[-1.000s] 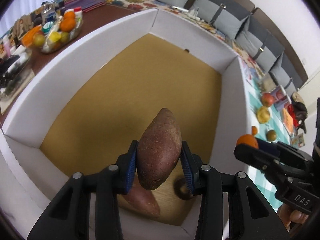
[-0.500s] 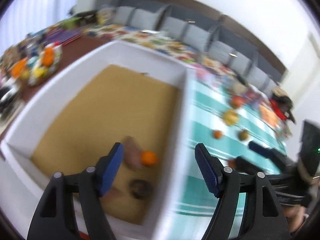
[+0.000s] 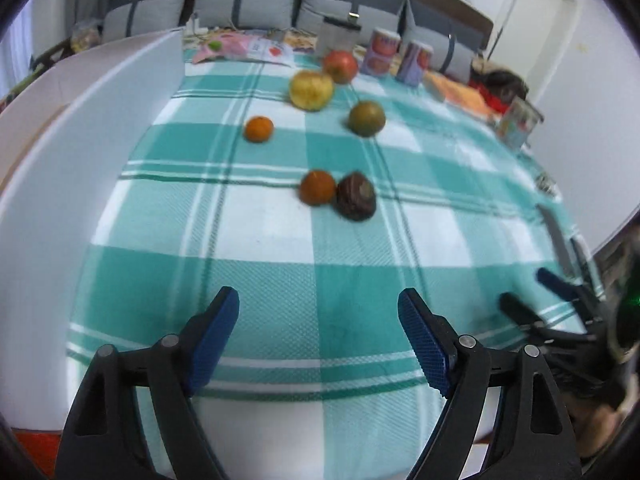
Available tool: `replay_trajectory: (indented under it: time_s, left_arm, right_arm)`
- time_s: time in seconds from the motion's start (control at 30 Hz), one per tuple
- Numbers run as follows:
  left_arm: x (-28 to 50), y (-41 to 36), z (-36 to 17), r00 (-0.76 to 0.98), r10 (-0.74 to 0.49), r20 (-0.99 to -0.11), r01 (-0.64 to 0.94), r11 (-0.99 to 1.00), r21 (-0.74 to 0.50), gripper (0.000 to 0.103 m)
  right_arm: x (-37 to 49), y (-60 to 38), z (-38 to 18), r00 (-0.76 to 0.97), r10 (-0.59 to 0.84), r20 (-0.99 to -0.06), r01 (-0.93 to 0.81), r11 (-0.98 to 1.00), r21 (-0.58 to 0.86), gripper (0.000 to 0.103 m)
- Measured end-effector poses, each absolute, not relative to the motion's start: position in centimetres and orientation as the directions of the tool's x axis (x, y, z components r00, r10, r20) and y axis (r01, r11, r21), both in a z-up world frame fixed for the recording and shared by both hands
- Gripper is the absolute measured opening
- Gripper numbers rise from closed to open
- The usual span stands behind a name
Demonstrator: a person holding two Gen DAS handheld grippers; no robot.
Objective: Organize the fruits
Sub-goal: 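Withdraw both tools from the box and hover over the table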
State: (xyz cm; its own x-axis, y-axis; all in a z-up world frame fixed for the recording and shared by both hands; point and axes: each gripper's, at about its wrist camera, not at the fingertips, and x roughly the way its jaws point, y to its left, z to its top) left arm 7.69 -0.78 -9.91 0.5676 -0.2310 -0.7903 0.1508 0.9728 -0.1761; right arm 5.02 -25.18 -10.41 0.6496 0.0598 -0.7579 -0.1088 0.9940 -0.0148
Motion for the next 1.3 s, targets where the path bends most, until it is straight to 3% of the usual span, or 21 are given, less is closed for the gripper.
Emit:
replay_trajectory:
  time_s: [0.17, 0.4, 0.67, 0.93, 1.3]
  left_arm:
    - [8.0, -0.8, -11.3, 0.605, -0.162, -0.779, 0.133, 0.986, -0.102, 0.084]
    - [8.1, 1.8, -13.5, 0.587, -0.116, -0.801, 0.044, 0.993, -0.111, 0.084]
    - [7.7, 0.0, -14.3, 0.616, -0.067, -0.785, 0.108, 0.994, 0.000, 0.091]
    - [7.9, -0.3, -14.6, 0.625, -0.057, -0.779, 0.106, 0.994, 0.012, 0.096]
    - [8.0, -0.5, -14.6, 0.618, -0.053, -0.784, 0.111, 0.994, 0.021, 0.097]
  right_arm:
    - [5.3, -25.1, -9.6, 0.703, 0.048, -0.710, -0.129, 0.990, -0.060, 0.087]
    - [5.9, -23.6, -11.7, 0.670, 0.062, -0.740, -0.170, 0.983, -0.072, 0.087]
    - [6.1, -23.1, -13.4, 0.652, 0.052, -0.757, -0.172, 0.982, -0.080, 0.089]
    - [6.6, -23.7, -13.8, 0.642, 0.051, -0.765, -0.139, 0.989, -0.052, 0.098]
    - [6.9, -23.9, -13.8, 0.633, 0.062, -0.772, -0.140, 0.990, -0.035, 0.099]
